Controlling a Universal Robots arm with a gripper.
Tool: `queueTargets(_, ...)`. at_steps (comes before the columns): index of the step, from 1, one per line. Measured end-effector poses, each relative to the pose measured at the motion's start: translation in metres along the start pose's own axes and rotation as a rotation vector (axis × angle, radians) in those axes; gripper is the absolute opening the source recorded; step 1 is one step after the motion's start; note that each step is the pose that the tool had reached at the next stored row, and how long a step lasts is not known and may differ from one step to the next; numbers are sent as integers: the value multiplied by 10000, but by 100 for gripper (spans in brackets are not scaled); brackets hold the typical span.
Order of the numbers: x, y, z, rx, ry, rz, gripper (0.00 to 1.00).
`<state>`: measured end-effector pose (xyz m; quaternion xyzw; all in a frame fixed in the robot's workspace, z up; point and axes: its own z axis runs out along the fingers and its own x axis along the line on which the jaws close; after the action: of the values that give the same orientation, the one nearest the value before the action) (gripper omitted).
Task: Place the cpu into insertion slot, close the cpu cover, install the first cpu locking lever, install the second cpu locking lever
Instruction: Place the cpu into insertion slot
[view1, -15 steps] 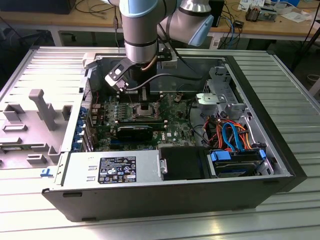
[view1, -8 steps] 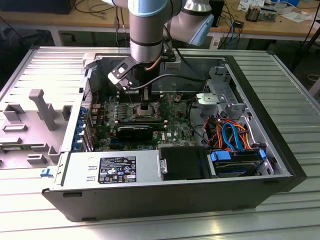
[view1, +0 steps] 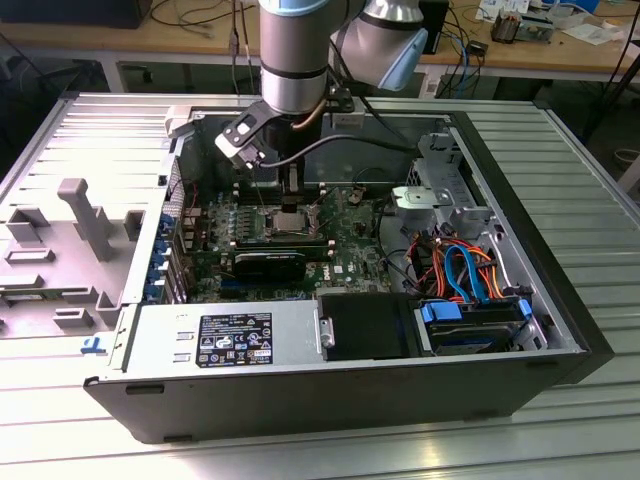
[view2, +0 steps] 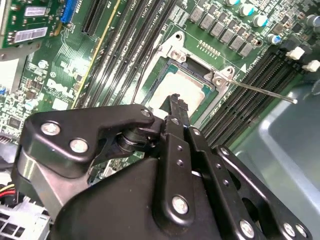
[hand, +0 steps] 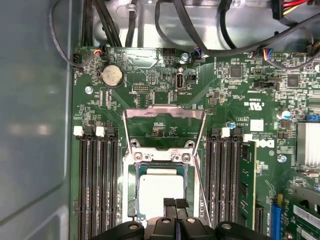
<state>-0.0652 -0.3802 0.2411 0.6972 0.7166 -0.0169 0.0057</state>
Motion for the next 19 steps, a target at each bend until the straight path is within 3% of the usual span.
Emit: queueTargets(19, -9, -4, -276, 0, 1, 0, 11)
